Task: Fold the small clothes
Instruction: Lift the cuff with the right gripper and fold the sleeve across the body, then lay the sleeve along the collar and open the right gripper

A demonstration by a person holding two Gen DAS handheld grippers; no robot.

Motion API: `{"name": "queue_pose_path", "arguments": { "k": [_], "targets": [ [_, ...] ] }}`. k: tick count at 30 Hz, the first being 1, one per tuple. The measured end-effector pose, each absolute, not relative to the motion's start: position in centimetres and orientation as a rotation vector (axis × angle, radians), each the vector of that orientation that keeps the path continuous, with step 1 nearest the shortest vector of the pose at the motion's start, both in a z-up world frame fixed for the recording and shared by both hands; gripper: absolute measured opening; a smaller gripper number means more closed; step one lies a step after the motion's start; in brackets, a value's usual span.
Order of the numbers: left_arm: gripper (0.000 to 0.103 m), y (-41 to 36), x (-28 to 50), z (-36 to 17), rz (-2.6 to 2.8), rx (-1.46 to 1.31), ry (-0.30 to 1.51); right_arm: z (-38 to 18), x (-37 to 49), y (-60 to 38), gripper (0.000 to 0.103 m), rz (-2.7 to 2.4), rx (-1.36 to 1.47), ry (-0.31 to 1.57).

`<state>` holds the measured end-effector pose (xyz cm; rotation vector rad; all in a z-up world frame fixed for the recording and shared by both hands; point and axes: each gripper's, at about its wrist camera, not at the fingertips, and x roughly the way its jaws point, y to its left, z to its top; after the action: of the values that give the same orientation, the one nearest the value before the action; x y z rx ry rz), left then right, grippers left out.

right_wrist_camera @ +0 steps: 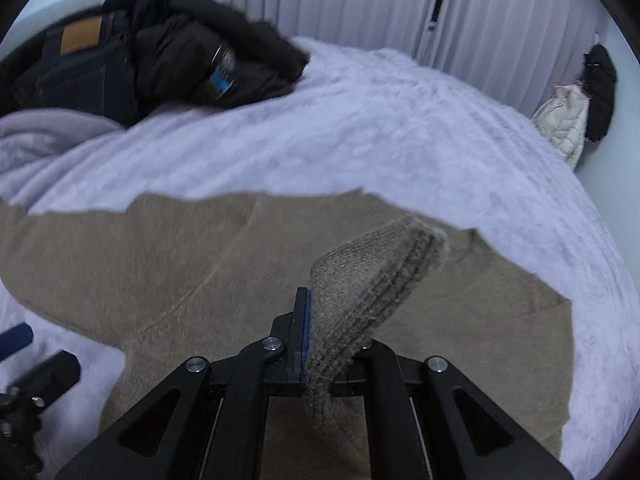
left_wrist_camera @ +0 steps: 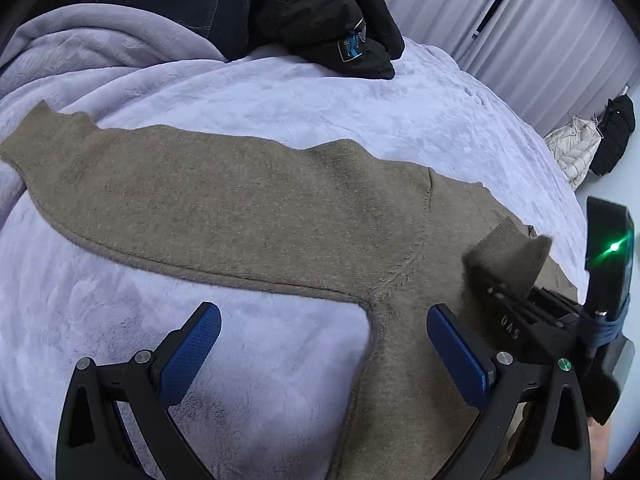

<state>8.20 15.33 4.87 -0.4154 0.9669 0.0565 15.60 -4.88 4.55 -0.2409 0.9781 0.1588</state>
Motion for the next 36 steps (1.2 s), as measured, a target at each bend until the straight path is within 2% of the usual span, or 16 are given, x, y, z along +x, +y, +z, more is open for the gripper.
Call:
{"name": "queue_pose_path", "arguments": {
  "k": [2,3,4,6,10,12,15,19,21,23,28,33,36],
  "targets": [
    [0.103,15.5,8.1,5.1,0.061,-0.428,0.955,3.8,15.2,-4.6,0.017,0.224,-0.225,1.024],
    [0.103,15.5,8.1,5.5,0.062,-0.433,0.946,4.5,14.8,-5.1,0.032,0.234,-0.216,1.007],
    [0.103,15.3,8.2,5.9,0.062,-0.434,0.934,5.6,14.3,-5.8,0.059,0.229,-0.202,0.977],
    [0.103,14.5,8.2,6.9,0.06,-0.428,0.907,8.6,13.4,-7.9,0.085,0.235,-0.125,0.888],
    [0.103,10.6,8.7,8.6,-0.016,-0.395,0.897,13.6,11.7,-13.6,0.085,0.348,0.033,0.79],
    [0.103,7.4,9.3,9.2,-0.068,-0.34,0.901,14.3,11.2,-15.9,0.085,0.263,-0.018,0.75],
    [0.103,1.6,11.2,9.3,-0.175,-0.263,0.923,11.6,12.1,-20.4,0.085,0.033,-0.189,0.813],
    [0.103,-5.0,15.1,5.6,-0.231,-0.145,1.046,5.2,14.7,-26.7,0.085,-0.029,-0.099,1.027],
    [0.103,-5.2,16.5,2.8,-0.166,-0.1,1.116,3.3,15.1,-28.7,0.085,-0.048,-0.121,1.062],
    [0.103,-3.6,16.3,1.4,-0.132,-0.077,1.092,3.3,14.6,-31.4,0.085,-0.064,-0.072,1.017],
    [0.103,-2.4,15.6,2.3,-0.143,-0.068,1.061,3.9,14.8,-36.3,0.09,-0.111,0.045,1.02],
    [0.103,-4.4,17.1,3.8,-0.168,-0.147,1.052,7.1,15.0,-32.6,0.091,-0.052,-0.048,0.894],
    [0.103,-6.5,18.6,0.9,-0.098,0.008,1.141,4.7,18.9,-29.6,0.091,0.019,-0.101,1.037]
  ]
}}
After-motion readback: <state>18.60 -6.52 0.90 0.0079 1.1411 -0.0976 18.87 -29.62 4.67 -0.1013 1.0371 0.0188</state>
